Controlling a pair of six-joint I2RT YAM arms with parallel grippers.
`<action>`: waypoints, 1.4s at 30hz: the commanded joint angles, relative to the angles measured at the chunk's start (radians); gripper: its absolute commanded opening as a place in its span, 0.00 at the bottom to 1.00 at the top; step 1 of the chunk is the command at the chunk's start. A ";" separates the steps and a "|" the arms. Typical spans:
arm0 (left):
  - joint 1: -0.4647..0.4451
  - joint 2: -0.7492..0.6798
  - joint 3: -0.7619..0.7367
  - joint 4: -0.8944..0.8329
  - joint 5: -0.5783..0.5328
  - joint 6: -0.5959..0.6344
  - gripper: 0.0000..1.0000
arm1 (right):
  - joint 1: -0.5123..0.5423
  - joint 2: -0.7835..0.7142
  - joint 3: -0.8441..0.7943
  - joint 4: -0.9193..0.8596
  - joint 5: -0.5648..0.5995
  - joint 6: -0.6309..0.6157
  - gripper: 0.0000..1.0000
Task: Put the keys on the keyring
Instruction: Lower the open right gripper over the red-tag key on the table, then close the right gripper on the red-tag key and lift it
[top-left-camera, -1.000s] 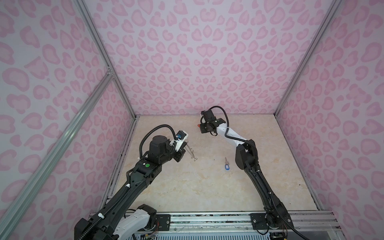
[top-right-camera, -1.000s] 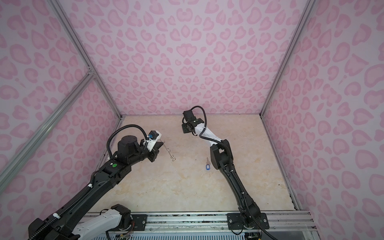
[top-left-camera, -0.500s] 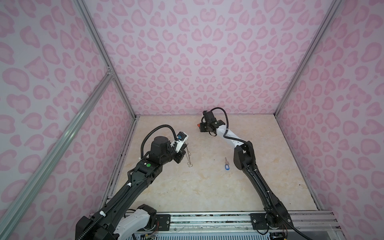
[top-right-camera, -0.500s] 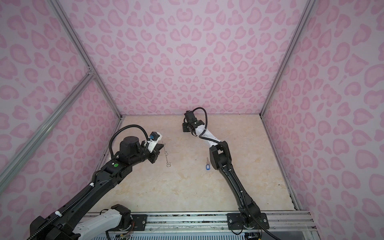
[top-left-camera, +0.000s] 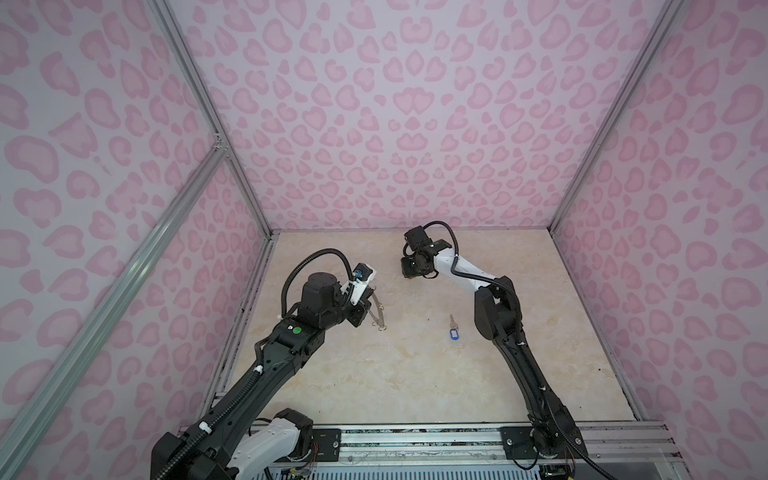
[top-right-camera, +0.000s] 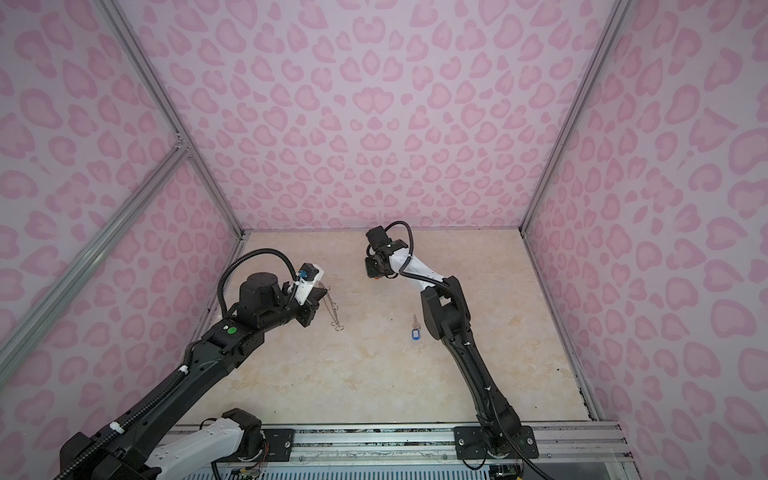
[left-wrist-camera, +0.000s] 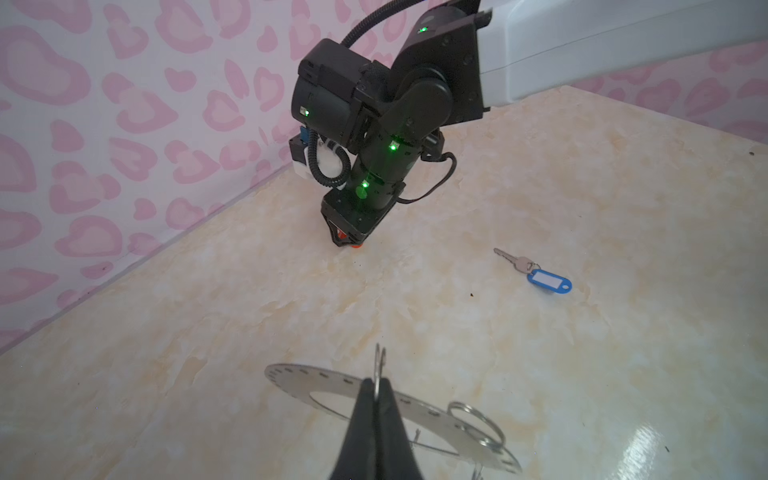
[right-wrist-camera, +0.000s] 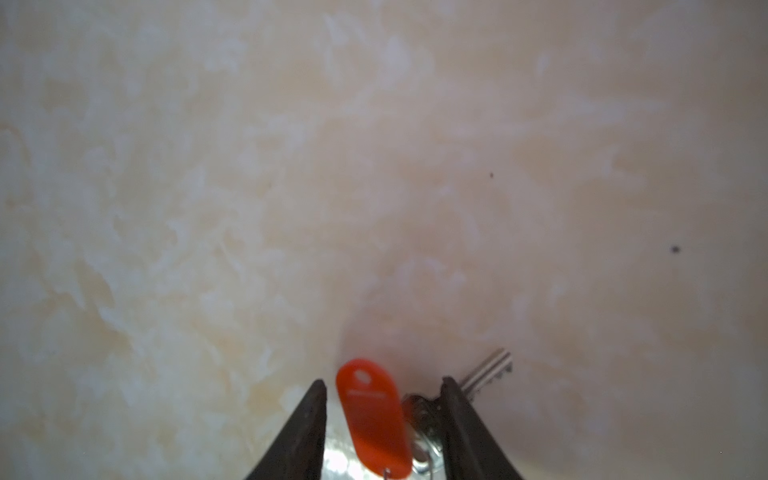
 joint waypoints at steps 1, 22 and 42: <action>0.000 -0.027 -0.002 0.021 0.012 -0.006 0.03 | 0.012 -0.099 -0.201 -0.074 -0.048 -0.042 0.45; -0.004 -0.037 -0.007 0.036 0.054 0.006 0.03 | 0.038 -0.542 -0.632 -0.030 0.083 -0.239 0.37; -0.006 -0.025 -0.040 0.055 0.075 0.024 0.03 | 0.003 -0.511 -0.730 -0.043 -0.206 0.076 0.34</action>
